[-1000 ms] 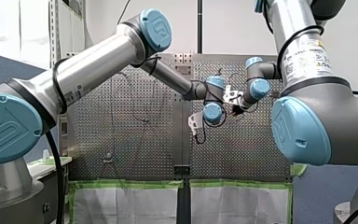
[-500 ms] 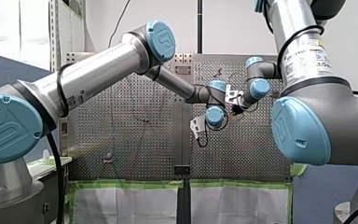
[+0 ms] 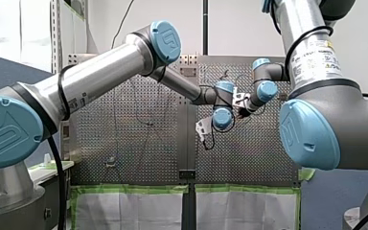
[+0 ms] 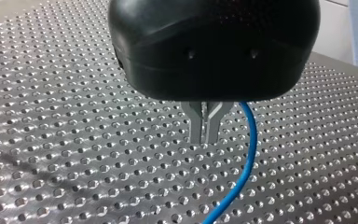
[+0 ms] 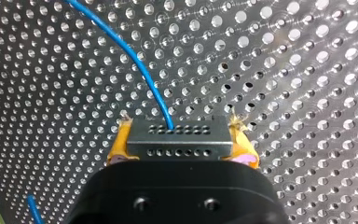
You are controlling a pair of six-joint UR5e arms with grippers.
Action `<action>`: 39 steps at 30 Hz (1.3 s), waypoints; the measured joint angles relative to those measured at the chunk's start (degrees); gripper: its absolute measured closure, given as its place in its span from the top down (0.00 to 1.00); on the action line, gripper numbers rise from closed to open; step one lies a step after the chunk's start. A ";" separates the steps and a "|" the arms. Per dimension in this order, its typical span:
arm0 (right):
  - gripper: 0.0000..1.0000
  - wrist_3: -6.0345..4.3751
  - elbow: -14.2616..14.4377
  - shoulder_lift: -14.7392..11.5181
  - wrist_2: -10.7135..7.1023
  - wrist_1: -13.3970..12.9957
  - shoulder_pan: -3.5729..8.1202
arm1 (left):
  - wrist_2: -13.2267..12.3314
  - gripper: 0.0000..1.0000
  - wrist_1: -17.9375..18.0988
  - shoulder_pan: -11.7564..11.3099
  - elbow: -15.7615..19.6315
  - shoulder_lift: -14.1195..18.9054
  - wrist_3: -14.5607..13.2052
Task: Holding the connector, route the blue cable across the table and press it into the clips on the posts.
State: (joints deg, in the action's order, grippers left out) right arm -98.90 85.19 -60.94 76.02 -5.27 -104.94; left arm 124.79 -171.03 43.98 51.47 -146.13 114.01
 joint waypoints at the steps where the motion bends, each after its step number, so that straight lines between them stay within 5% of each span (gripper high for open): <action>1: 0.00 0.04 -0.04 -0.02 0.00 0.02 0.00 | 0.31 0.00 -0.36 0.03 -0.08 0.11 0.11; 14: 0.00 -1.36 -0.98 -4.95 -1.33 0.25 0.75 | 5.38 0.00 -4.58 0.95 -0.01 4.88 1.74; 39: 0.00 -2.54 -2.65 -13.70 -5.71 3.71 1.37 | 5.77 0.00 -5.28 3.93 0.09 12.17 1.30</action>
State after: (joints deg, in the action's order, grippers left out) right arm -101.44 82.55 -74.64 70.31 -1.57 -103.57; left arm 130.56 -176.32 47.91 51.56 -133.96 115.31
